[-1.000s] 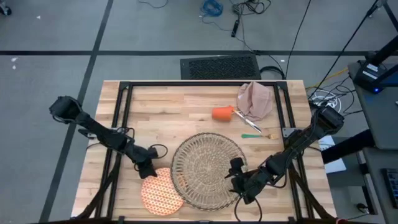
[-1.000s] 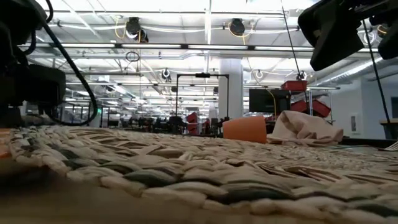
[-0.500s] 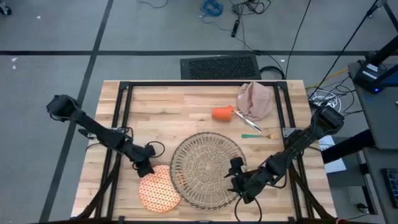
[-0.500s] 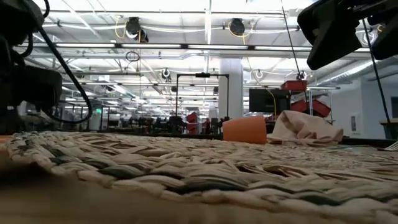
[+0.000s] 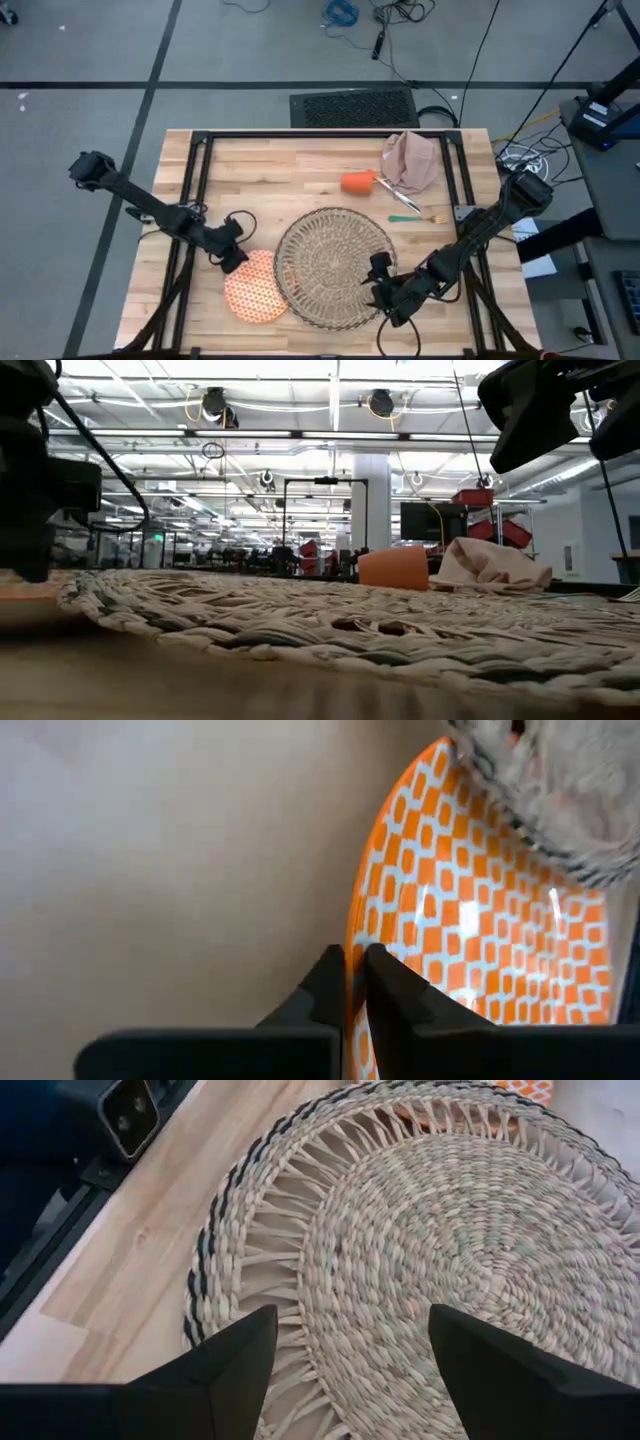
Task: Set table place
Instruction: Put the orange plate on the brown mat
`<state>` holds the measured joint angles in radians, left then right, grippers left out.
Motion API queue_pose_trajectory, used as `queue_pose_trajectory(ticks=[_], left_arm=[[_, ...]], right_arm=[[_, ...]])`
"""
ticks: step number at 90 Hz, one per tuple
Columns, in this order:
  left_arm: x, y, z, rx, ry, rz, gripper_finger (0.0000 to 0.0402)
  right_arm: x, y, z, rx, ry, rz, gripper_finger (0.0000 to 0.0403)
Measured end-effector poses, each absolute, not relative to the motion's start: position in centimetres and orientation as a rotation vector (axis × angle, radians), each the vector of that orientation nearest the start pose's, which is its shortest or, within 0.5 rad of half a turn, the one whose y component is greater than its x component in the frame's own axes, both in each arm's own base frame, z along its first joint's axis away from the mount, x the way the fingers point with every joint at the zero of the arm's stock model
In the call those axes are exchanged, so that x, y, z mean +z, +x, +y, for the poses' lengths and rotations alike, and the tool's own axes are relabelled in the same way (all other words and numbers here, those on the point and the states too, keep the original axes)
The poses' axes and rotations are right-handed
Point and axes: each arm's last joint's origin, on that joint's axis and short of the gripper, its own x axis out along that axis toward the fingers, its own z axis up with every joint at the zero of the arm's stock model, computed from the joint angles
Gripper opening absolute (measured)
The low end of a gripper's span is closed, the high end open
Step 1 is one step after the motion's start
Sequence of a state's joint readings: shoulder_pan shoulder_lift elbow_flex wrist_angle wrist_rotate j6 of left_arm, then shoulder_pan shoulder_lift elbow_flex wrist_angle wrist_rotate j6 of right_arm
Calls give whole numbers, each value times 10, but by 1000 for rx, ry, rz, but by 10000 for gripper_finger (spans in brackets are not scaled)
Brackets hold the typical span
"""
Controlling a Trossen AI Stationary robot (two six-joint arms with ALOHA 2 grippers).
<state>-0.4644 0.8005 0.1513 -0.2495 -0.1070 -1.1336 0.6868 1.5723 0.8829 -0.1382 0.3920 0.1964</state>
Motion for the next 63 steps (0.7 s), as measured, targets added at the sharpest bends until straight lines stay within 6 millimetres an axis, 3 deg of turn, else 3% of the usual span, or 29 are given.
queue_pose_trajectory(ticks=[43, 63], left_arm=[[123, 100, -34, 460, -711, 765, 1], [128, 101, -26, 489, -695, 687, 1]], right_arm=[[189, 250, 187, 197, -243, 726, 249], [189, 252, 185, 191, -248, 725, 249]])
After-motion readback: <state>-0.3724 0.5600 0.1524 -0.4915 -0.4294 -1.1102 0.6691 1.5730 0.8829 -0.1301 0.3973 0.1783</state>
